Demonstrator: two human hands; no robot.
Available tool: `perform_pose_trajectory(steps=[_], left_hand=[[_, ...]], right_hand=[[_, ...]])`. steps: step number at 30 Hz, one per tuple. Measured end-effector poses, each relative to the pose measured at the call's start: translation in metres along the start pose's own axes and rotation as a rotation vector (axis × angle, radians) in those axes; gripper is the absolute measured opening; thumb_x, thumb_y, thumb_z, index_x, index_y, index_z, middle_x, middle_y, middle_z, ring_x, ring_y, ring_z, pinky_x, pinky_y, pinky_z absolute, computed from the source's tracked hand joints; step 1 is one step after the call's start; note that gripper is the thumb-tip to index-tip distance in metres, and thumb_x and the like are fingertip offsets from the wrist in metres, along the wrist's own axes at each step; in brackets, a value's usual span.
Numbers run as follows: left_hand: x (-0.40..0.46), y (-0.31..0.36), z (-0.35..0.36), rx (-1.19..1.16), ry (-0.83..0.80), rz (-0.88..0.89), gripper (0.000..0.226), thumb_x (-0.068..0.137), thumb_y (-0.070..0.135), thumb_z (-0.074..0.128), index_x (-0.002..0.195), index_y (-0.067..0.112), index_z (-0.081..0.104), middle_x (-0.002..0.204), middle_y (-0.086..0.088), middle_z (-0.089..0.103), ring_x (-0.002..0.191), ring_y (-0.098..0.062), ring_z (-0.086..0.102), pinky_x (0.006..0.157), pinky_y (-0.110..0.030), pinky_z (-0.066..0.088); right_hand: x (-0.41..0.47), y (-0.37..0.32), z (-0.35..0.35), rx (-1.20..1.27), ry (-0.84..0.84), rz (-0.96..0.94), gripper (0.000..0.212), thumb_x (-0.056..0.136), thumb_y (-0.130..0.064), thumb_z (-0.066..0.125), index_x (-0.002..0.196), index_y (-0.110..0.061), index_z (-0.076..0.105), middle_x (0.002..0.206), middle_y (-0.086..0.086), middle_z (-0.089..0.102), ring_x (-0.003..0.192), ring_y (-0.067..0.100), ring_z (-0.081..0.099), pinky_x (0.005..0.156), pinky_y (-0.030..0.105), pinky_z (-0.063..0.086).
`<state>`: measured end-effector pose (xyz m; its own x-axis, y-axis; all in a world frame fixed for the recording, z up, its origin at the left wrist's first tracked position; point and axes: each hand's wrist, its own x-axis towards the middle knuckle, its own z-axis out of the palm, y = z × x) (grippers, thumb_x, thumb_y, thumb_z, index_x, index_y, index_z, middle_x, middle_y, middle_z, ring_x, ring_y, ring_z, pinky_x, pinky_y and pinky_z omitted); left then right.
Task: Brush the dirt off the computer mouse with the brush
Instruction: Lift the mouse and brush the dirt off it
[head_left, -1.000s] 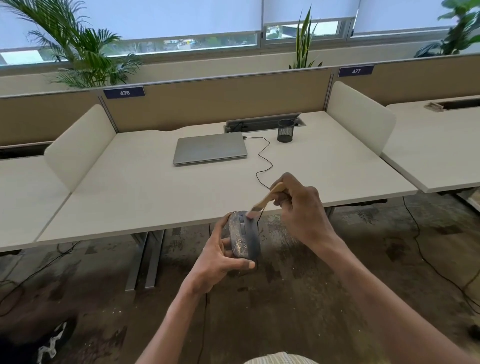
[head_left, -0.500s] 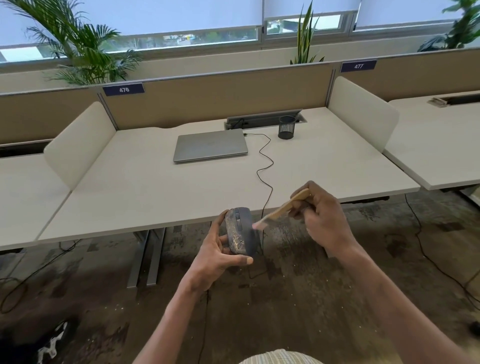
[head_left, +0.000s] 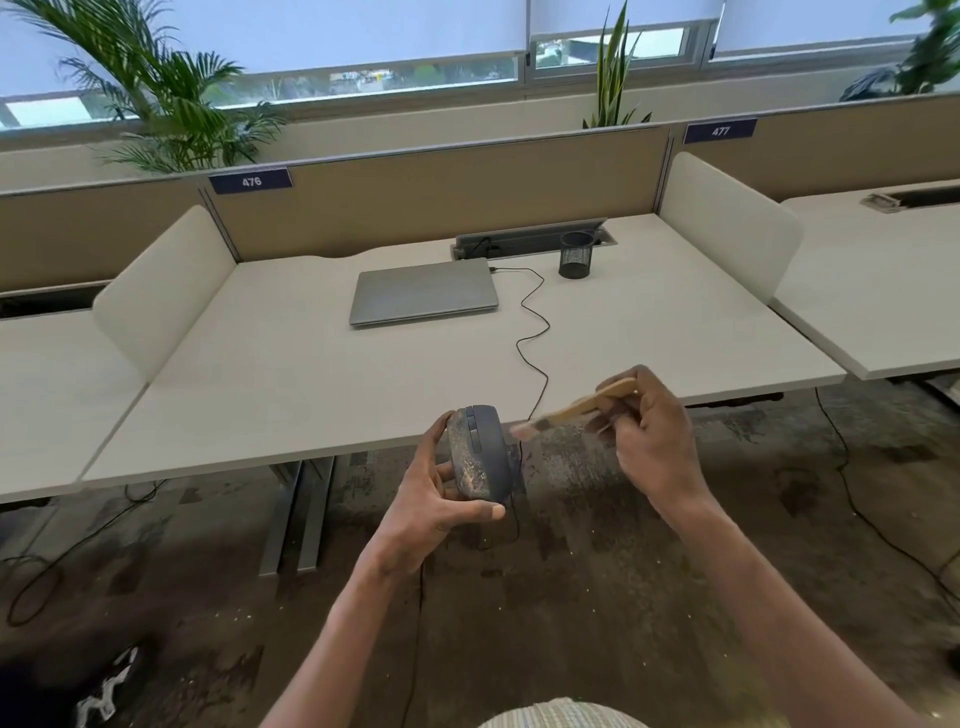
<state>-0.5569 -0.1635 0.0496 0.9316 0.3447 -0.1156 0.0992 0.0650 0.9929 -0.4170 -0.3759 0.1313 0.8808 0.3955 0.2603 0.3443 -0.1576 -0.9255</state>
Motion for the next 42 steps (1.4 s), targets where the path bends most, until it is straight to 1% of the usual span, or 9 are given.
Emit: perform_pose_trajectory(steps=[5,11,16,21,25,27,30,33,42], left_hand=[[0.000,0.000,0.004,0.009,0.017,0.003,0.131,0.049,0.015,0.101,0.153,0.049,0.029,0.139,-0.020,0.060,0.117,-0.038,0.070,0.099,-0.056,0.057],[-0.001,-0.005,-0.004,0.051,0.045,-0.010,0.136,0.045,0.030,0.107,0.153,0.052,0.028,0.145,-0.019,0.055,0.121,-0.039,0.067,0.103,-0.060,0.054],[0.001,0.000,0.006,0.091,0.059,0.010,0.137,0.042,0.037,0.107,0.154,0.048,0.028,0.143,-0.013,0.057,0.123,-0.033,0.067,0.103,-0.058,0.055],[0.001,0.003,0.010,0.123,0.122,0.029,0.132,0.044,0.036,0.105,0.151,0.053,0.029,0.142,-0.014,0.059,0.123,-0.031,0.067,0.104,-0.056,0.055],[-0.002,0.004,0.006,0.092,0.162,0.043,0.128,0.050,0.022,0.102,0.152,0.049,0.029,0.138,-0.016,0.062,0.120,-0.028,0.069,0.102,-0.050,0.057],[-0.002,0.006,0.006,0.091,0.177,0.048,0.125,0.050,0.020,0.101,0.148,0.052,0.030,0.138,-0.015,0.060,0.119,-0.027,0.069,0.099,-0.045,0.059],[-0.001,0.005,0.006,0.104,0.183,0.051,0.129,0.044,0.028,0.105,0.144,0.059,0.031,0.140,-0.016,0.060,0.120,-0.032,0.068,0.100,-0.053,0.058],[-0.001,0.006,0.011,0.099,0.165,0.045,0.125,0.045,0.025,0.102,0.141,0.061,0.031,0.137,-0.016,0.063,0.117,-0.030,0.071,0.100,-0.051,0.058],[-0.006,0.003,0.014,0.068,0.196,0.044,0.124,0.038,0.035,0.105,0.136,0.065,0.035,0.140,-0.018,0.061,0.119,-0.032,0.069,0.103,-0.056,0.055]], right_hand=[[-0.001,-0.007,0.007,-0.018,-0.056,-0.069,0.023,0.093,0.013,0.052,0.097,-0.008,0.059,0.086,-0.001,0.069,0.075,0.011,0.071,0.063,0.019,0.054],[-0.016,-0.005,-0.009,-0.181,-0.160,-0.129,0.031,0.091,0.013,0.053,0.096,-0.017,0.059,0.085,-0.004,0.068,0.082,0.012,0.068,0.071,0.030,0.060],[-0.017,-0.024,0.000,-0.231,-0.039,-0.353,0.024,0.089,0.011,0.060,0.102,-0.009,0.061,0.087,-0.006,0.067,0.080,0.004,0.063,0.065,0.008,0.048],[-0.039,-0.013,0.014,-0.443,-0.084,-0.487,0.026,0.088,0.003,0.066,0.104,-0.016,0.058,0.086,-0.001,0.066,0.075,0.013,0.061,0.065,0.026,0.055],[-0.063,-0.003,0.013,-0.447,-0.113,-0.491,0.025,0.087,0.001,0.066,0.102,-0.018,0.061,0.087,-0.005,0.064,0.074,0.005,0.058,0.065,0.017,0.052],[-0.073,0.002,0.013,-0.441,-0.120,-0.464,0.028,0.086,0.004,0.065,0.102,-0.018,0.061,0.087,-0.006,0.064,0.077,0.006,0.059,0.066,0.021,0.055],[-0.072,0.003,0.014,-0.402,-0.035,-0.461,0.030,0.084,0.009,0.065,0.103,-0.013,0.063,0.087,-0.004,0.066,0.079,0.010,0.062,0.068,0.028,0.058],[-0.068,-0.005,0.015,-0.358,0.033,-0.483,0.027,0.084,0.008,0.065,0.104,-0.010,0.065,0.088,-0.001,0.066,0.080,0.011,0.063,0.069,0.025,0.058],[-0.083,0.002,0.012,-0.436,-0.031,-0.464,0.029,0.082,0.007,0.068,0.102,-0.014,0.064,0.087,-0.004,0.067,0.079,0.009,0.062,0.069,0.026,0.059]])
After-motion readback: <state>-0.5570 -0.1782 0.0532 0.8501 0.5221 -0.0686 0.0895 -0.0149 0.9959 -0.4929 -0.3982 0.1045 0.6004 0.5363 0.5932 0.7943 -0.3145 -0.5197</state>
